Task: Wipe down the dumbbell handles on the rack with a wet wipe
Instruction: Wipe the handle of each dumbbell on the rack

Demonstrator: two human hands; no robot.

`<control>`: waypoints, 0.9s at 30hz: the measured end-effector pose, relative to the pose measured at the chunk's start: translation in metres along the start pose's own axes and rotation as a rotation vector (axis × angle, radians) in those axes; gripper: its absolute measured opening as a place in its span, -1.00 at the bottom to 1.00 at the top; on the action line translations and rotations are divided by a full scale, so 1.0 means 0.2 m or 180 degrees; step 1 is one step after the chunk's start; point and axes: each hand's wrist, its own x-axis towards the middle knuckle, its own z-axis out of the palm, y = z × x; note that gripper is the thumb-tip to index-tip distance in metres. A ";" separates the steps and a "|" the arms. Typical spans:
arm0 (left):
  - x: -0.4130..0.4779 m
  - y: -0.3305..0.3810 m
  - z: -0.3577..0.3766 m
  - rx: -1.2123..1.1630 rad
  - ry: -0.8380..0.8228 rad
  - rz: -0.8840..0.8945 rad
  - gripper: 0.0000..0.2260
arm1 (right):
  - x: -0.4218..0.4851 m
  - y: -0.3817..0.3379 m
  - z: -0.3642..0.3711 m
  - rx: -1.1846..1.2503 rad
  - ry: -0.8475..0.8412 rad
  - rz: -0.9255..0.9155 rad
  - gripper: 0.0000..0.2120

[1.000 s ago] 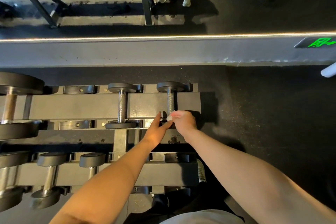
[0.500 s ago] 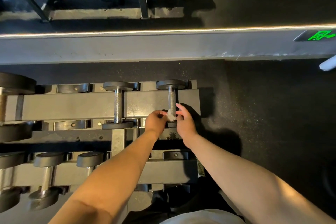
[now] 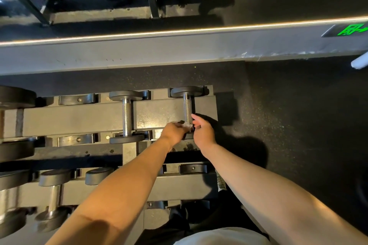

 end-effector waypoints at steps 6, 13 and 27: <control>-0.04 -0.03 0.04 -0.0503 0.0661 0.0133 -0.82 | 0.04 -0.09 -0.05 -0.0475 -0.0153 -0.0098 -0.56; 0.03 0.17 0.01 -0.1148 0.1418 0.0564 -0.85 | 0.12 -0.21 -0.08 0.0180 -0.0217 0.0021 -0.58; 0.21 0.35 0.18 -0.1029 0.1818 0.0092 -0.81 | 0.32 -0.16 -0.17 0.0725 -0.0723 0.0379 -0.71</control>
